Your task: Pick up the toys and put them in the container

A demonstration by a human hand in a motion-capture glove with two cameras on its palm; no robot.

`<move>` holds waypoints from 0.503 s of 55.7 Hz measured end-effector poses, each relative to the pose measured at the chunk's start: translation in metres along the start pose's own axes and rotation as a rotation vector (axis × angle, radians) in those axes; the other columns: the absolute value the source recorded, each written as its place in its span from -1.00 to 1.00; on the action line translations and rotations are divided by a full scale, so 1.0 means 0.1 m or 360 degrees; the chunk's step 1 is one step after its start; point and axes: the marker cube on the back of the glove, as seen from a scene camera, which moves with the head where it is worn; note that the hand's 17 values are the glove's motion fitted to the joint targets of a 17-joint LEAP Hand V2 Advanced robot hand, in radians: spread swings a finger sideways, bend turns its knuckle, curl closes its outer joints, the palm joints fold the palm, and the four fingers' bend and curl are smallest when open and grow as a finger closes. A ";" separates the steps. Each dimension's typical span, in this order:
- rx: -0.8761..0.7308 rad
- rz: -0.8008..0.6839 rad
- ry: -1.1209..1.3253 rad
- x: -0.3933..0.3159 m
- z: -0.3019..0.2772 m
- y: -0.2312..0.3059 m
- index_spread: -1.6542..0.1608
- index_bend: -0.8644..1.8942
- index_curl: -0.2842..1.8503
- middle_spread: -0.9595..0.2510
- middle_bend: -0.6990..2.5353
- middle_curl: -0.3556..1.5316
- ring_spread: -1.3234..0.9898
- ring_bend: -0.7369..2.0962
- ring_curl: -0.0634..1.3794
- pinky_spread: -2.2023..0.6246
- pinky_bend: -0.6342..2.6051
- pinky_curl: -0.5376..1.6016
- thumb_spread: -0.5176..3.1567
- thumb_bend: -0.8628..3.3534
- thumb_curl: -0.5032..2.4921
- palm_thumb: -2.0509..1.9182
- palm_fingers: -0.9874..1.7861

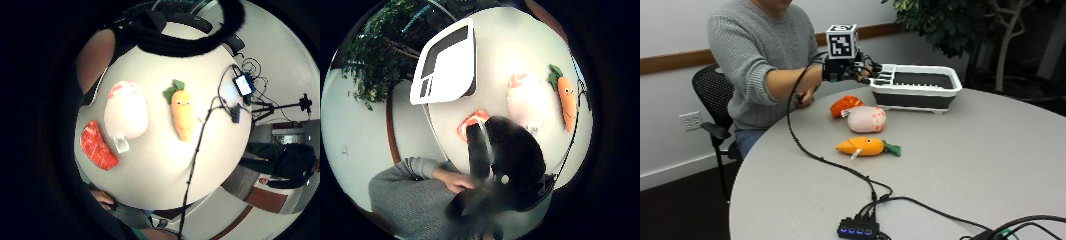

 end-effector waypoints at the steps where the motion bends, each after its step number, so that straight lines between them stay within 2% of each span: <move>1: -0.0006 0.0011 0.0012 0.01 0.03 -0.03 0.42 -0.27 -0.45 0.23 -0.48 -0.40 -0.02 -0.30 -0.57 0.57 -0.16 -0.16 0.06 -0.61 -0.58 0.01 -0.35; 9: -0.0143 0.0093 0.0011 0.04 0.46 -0.17 0.42 -0.27 -0.45 0.24 -0.48 -0.39 -0.02 -0.29 -0.55 0.56 -0.13 -0.15 0.06 -0.60 -0.57 0.01 -0.36; 21: -0.0395 0.0203 0.0042 0.09 1.47 -0.18 0.43 -0.29 -0.46 0.25 -0.50 -0.40 -0.01 -0.31 -0.52 0.56 -0.08 -0.14 0.06 -0.60 -0.55 0.02 -0.40; 28: -0.0309 0.0146 -0.0002 0.06 1.67 -0.12 0.44 -0.34 -0.52 0.31 -0.54 -0.44 0.05 -0.31 -0.51 0.56 0.08 -0.09 0.05 -0.58 -0.51 0.07 -0.46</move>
